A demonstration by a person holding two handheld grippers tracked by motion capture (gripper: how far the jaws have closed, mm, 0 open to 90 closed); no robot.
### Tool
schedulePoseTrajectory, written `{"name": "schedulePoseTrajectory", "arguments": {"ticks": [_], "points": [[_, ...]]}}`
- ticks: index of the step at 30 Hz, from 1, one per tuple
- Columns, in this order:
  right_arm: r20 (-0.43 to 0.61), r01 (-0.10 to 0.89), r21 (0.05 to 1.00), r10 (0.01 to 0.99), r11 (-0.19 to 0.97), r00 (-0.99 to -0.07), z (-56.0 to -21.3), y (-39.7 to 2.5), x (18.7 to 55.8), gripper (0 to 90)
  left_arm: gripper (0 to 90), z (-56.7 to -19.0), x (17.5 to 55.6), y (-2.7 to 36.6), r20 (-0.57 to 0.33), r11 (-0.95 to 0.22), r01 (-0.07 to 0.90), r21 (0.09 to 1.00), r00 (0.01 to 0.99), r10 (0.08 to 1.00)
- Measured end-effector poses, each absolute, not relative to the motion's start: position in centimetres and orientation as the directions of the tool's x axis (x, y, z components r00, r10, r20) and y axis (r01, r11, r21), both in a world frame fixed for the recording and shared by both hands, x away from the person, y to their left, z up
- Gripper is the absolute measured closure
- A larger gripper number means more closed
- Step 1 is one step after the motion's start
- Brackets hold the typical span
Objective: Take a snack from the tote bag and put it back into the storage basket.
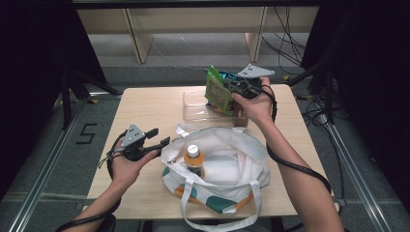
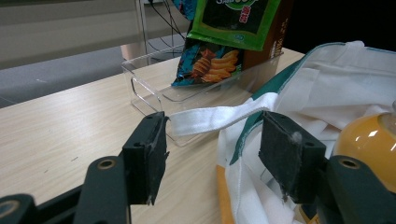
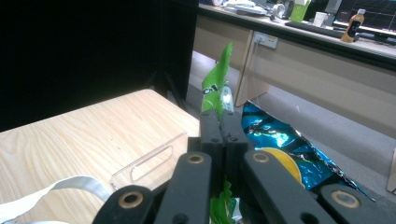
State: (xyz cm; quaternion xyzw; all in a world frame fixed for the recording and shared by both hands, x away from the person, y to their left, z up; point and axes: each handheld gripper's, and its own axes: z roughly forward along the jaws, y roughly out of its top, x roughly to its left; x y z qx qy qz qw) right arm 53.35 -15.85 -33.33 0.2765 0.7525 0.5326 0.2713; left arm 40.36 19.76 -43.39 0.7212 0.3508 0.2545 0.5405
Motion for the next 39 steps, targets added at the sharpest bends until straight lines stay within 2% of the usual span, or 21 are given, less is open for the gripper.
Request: {"name": "schedulePoseTrajectory", "arguments": {"ticks": [22,31,39], "points": [[-0.097,0.142,0.953,0.711,0.269,-0.696,-34.6,-15.1,53.8,90.0,40.4,-43.5,40.5,19.9,-0.004,-0.179,0.230,0.957,0.626,0.780],[-0.148,0.100,0.950,0.708,0.296,-0.691,-34.9,-15.1,54.1,90.0,40.4,-43.5,40.4,19.9,-0.008,-0.175,0.231,0.957,0.625,0.781],[-0.132,0.110,0.954,0.719,0.279,-0.683,-35.0,-15.2,54.1,90.0,40.3,-43.5,40.5,19.8,-0.023,-0.158,0.231,0.960,0.626,0.779]]}}
